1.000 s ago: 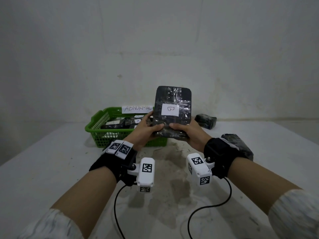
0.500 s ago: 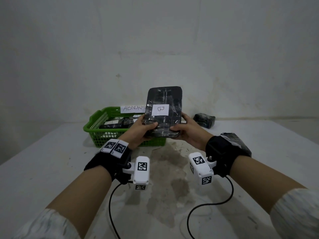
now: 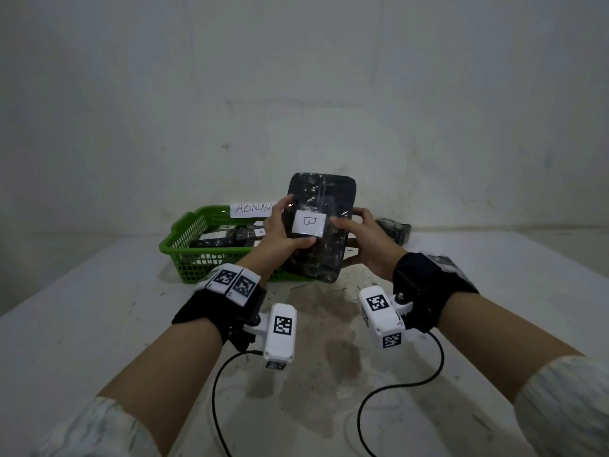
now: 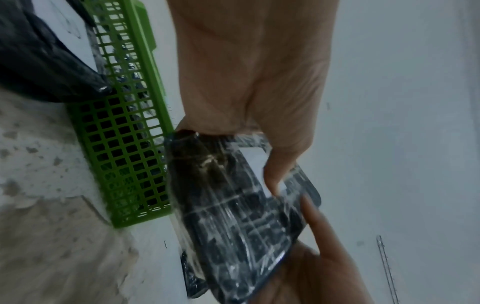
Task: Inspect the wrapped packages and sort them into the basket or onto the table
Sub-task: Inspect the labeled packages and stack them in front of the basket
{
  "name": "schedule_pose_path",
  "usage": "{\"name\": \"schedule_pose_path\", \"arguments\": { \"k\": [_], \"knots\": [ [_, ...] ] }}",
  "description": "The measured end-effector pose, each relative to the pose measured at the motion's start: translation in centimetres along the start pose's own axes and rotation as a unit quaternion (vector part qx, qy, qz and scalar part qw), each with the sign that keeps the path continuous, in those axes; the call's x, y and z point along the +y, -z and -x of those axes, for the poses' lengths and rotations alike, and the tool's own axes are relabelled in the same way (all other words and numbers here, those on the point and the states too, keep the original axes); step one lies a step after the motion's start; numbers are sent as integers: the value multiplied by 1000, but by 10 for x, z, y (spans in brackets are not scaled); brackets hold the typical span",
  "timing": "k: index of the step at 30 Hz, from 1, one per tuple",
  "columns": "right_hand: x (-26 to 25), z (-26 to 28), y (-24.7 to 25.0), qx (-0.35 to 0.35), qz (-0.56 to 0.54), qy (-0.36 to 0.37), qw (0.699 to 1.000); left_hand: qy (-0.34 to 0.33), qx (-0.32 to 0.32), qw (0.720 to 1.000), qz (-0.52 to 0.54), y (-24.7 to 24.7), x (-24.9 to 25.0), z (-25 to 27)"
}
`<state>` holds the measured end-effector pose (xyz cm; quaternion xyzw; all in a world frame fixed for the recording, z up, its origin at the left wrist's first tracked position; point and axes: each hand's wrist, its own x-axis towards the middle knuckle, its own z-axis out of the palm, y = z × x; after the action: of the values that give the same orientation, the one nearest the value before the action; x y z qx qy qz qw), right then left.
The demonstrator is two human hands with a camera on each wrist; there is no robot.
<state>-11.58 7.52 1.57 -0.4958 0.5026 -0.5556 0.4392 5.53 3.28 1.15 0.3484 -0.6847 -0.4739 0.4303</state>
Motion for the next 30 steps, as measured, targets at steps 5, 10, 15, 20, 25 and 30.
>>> {"name": "schedule_pose_path", "arguments": {
  "k": [5, 10, 15, 20, 25, 30],
  "knots": [
    [-11, 11, -9, -57, -13, 44, 997, 44, -23, 996, 78, -12, 17, -3],
    [-16, 12, -11, -56, 78, 132, 987, 25, -58, 976, 210, -6, 26, -2],
    [-15, 6, -11, -3, 81, 170, 982, 10, -4, 981, 192, -2, 16, -4],
    [-11, -6, -7, 29, 6, 76, 997, 14, -38, 980, 194, -3, 13, 1],
    [-7, -7, -4, -9, -44, 36, 998, 4, 1, 986, 166, -1, 19, -4],
    [-8, -10, -6, 46, -93, 60, 993, 5, -22, 988, 156, -3, 22, -8]
  ]
}}
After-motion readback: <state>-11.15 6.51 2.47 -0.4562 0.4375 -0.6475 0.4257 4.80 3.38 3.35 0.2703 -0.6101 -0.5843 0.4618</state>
